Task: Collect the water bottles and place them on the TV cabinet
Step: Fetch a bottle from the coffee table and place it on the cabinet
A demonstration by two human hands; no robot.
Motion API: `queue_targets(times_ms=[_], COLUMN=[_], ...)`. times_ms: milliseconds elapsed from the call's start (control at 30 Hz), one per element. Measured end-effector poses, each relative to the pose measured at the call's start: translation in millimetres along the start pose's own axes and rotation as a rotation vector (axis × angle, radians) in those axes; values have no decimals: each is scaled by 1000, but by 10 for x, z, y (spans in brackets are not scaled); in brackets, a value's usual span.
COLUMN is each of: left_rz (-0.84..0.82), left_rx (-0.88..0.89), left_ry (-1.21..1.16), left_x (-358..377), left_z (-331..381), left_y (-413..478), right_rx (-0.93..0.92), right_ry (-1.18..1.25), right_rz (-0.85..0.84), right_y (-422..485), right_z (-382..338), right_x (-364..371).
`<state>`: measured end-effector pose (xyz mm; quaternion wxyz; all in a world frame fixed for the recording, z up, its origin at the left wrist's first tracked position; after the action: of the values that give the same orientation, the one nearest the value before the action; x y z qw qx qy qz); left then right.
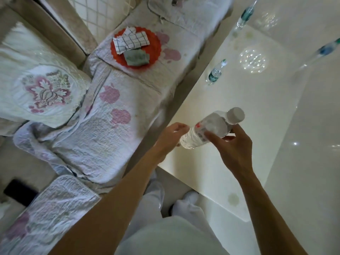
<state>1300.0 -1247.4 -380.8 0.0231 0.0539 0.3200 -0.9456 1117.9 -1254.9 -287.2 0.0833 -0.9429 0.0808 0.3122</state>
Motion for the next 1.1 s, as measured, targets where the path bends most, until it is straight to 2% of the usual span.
queue_targets(times_ms=[100,200,400,567,767,1100], left_rz=[-14,3,-13,-89,-236,-602], left_rx=[-43,-73,-30,24,94,77], left_ry=[-179,-241,-213,-165,-53,95], left_x=[253,503,1073,1607,2191,3233], left_z=[118,176,428,689,956,1011], left_y=[-172,-352,-712,-901,-895,-1134], right_rx=[-43,-103,-155,-122,-5,191], right_ry=[7,1,-31,1,4,-72], right_rz=[18,6,7,103,265,606], right_y=[-8,-35,-81,-158,-279,-950], right_z=[-45,-46,89,243,498,924], right_x=[-285,-566,-1235,-1867,-2475,-3178])
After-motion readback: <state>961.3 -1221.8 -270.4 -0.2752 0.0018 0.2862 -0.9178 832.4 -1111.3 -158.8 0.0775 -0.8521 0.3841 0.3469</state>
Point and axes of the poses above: each hand's wrist, its own y-axis towards the middle knuckle, its own x-axis out of the palm, z = x × y, the point moved 7 cm from there along y, towards the middle knuckle, and after that the axes turned 7 degrees about z, right-handed, at the moved point
